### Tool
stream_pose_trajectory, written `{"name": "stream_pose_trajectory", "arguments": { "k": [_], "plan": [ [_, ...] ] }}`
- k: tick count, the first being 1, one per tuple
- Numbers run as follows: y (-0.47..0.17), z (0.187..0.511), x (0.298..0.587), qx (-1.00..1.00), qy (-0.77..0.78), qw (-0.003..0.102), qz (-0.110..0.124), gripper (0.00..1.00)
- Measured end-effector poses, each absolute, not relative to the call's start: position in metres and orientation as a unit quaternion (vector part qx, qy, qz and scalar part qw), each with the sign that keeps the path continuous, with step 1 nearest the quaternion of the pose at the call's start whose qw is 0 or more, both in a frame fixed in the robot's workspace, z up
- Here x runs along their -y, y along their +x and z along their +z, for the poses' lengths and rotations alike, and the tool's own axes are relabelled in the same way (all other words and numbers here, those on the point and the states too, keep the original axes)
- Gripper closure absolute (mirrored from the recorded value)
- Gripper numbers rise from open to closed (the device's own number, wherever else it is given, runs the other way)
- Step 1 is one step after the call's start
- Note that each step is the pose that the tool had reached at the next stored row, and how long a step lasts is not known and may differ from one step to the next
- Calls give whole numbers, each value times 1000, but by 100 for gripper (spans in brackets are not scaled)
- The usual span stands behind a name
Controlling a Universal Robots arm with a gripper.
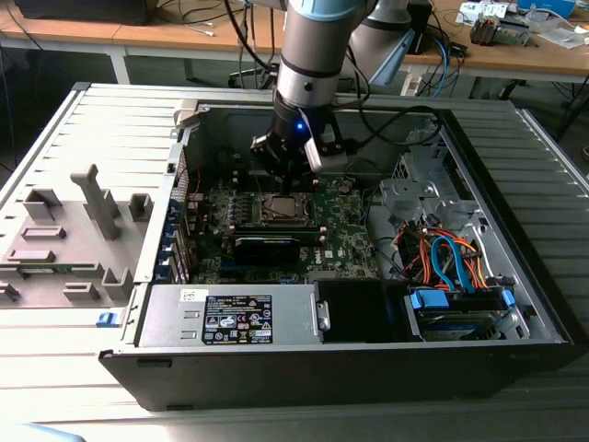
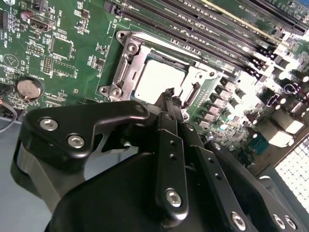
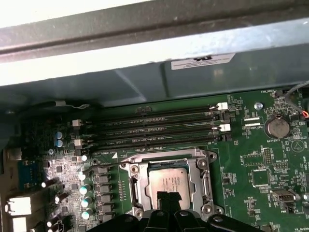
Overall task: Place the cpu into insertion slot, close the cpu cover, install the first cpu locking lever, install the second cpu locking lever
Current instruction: 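Install the first cpu locking lever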
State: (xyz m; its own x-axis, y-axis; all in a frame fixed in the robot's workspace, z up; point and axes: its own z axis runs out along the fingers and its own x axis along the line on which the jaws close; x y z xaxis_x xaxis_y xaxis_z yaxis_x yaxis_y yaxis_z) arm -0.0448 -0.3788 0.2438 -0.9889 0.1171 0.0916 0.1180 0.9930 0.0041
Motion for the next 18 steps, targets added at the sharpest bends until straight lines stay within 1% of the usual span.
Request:
{"name": "stream_pose_trajectory", "arguments": {
  "k": [8, 13, 18],
  "plan": [
    [-47, 251, 379, 997, -64, 45, -5, 89],
    [-47, 251, 379, 999, -28, 46, -4, 89],
    [-47, 253, 379, 999, -28, 46, -4, 89]
  ]
}}
